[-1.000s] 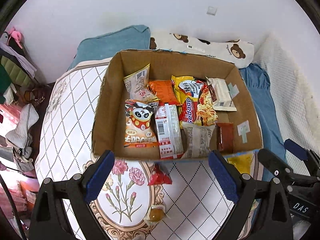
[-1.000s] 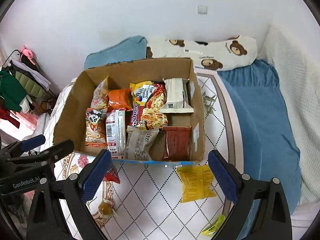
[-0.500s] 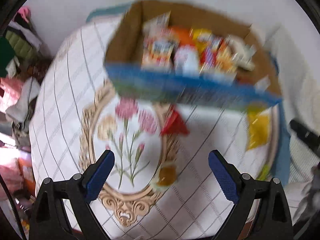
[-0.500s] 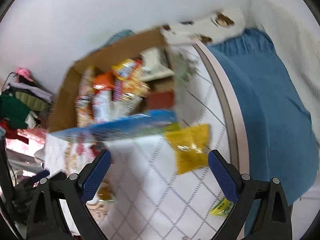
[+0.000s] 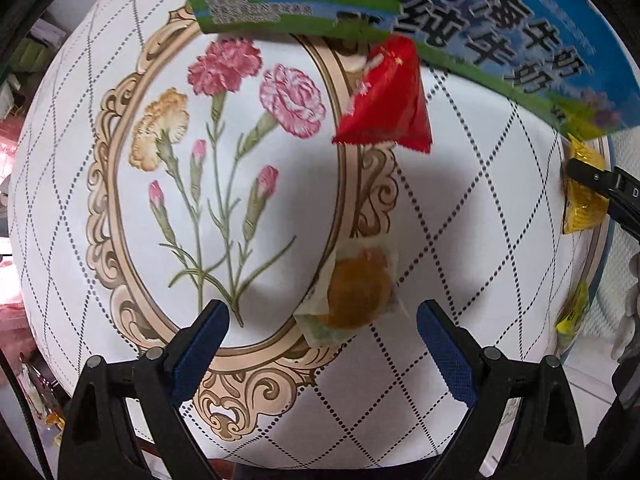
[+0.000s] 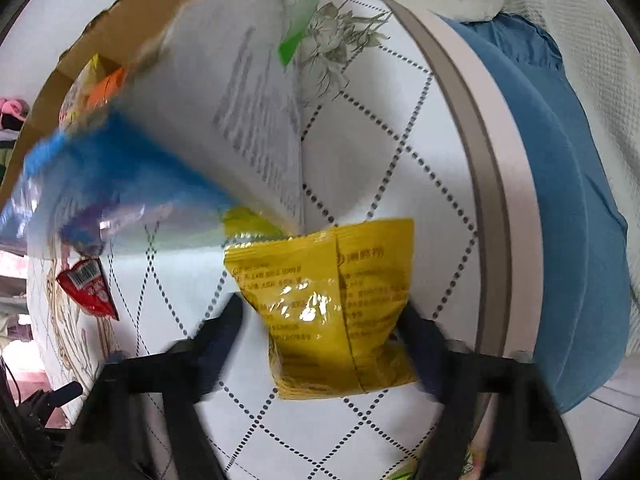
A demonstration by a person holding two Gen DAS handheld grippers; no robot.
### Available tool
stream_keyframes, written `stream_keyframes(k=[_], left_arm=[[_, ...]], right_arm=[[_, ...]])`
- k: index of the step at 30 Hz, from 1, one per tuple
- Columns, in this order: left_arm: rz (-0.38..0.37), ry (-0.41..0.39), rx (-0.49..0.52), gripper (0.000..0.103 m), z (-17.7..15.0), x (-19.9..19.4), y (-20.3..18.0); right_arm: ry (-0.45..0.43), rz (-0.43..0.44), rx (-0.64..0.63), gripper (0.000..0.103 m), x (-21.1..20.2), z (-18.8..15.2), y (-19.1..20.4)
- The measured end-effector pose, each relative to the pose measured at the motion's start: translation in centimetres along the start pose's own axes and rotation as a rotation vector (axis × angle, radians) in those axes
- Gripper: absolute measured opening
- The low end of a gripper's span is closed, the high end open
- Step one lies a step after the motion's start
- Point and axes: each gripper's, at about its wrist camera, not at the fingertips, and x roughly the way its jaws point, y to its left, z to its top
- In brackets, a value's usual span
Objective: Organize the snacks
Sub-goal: 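Grasp the round cake pack with the left tool while the right tool grasps the yellow bag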
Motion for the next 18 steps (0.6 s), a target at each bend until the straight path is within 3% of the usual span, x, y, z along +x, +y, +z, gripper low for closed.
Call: stream_keyframes(k=[7,9,10,11,18], left_arm=[[-0.003,0.019,0.034,0.096,-0.4,1.9,-1.8],[-0.013,0.005,0.040,0.084,-0.2,2.3,-2.3],[-0.013,0.006,0.044,0.067,0.0,2.6,-2.5],[-0.016,0.017,0.046,0.059,0.3,3.1,-2.9],[-0.013,0.002,0.068,0.059,0.1,4.4,-3.7]], right_arm=[[0.049,0.032,-0.034,0.071,-0.2,-3.7,1.4],[0.064,0.056,-0.042,0.071,-0.5,-5.4,2.1],[0.075,0.068,-0.045,0.071,-0.6,-6.3,2.5],[0.092,0.085,-0.048,0.071,-0.6,-7.3,3.0],[0.124,0.107,-0.050,0.071,0.4,-10.6,5.0]])
